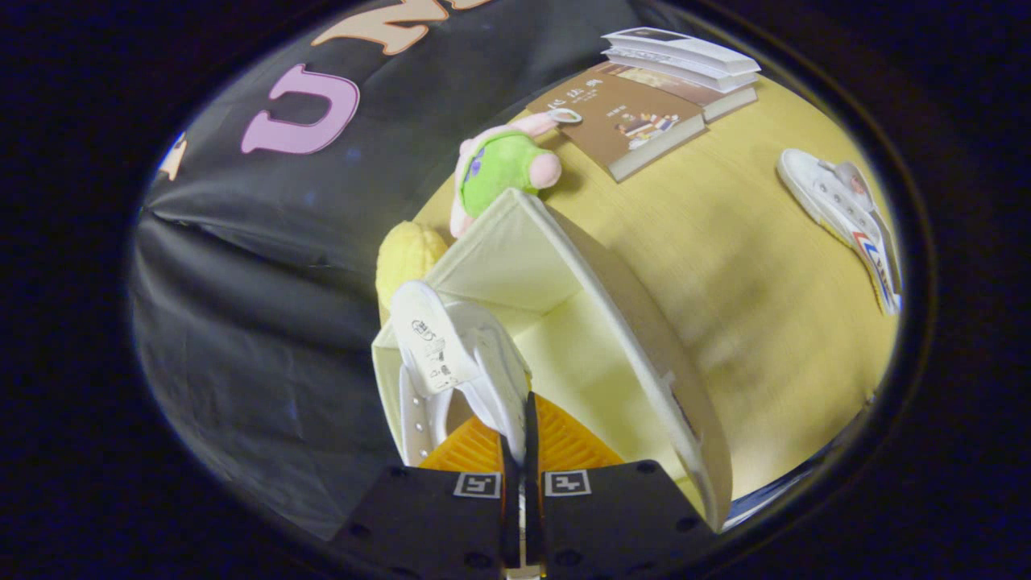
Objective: Open the storage box then place both shoes into the box .Put the left shoe in first, then the right shoe, with the right side of both shoes facing outward in a uniform manner.
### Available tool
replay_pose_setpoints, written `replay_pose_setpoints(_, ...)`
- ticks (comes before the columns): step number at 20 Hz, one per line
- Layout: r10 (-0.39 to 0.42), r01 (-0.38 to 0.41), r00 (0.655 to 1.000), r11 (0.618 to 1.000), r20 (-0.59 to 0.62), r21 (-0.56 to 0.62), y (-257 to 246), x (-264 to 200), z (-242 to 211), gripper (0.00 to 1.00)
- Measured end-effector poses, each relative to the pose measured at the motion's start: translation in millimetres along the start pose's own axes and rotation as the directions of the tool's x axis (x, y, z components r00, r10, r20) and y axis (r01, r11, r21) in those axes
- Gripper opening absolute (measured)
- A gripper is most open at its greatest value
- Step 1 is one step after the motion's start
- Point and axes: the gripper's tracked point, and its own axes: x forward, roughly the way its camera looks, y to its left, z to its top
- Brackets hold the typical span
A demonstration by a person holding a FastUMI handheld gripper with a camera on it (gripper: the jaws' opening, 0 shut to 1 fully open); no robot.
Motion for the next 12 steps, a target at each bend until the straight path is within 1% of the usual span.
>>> replay_pose_setpoints(4,-0.024,0.025,0.999,0.999,0.031,-0.037,-3.2,2.7,-7.8,0.06)
replay_pose_setpoints(8,-0.079,0.078,0.997,0.995,-0.007,-0.06,-14.5,17.6,-31.6,0.06)
replay_pose_setpoints(11,-0.091,0.093,0.995,0.994,0.033,-0.059,-11.9,18.3,-26.0,0.07)
replay_pose_setpoints(12,-0.1,0.101,0.995,0.993,0.027,-0.067,-13.1,20.3,-25.4,0.08)
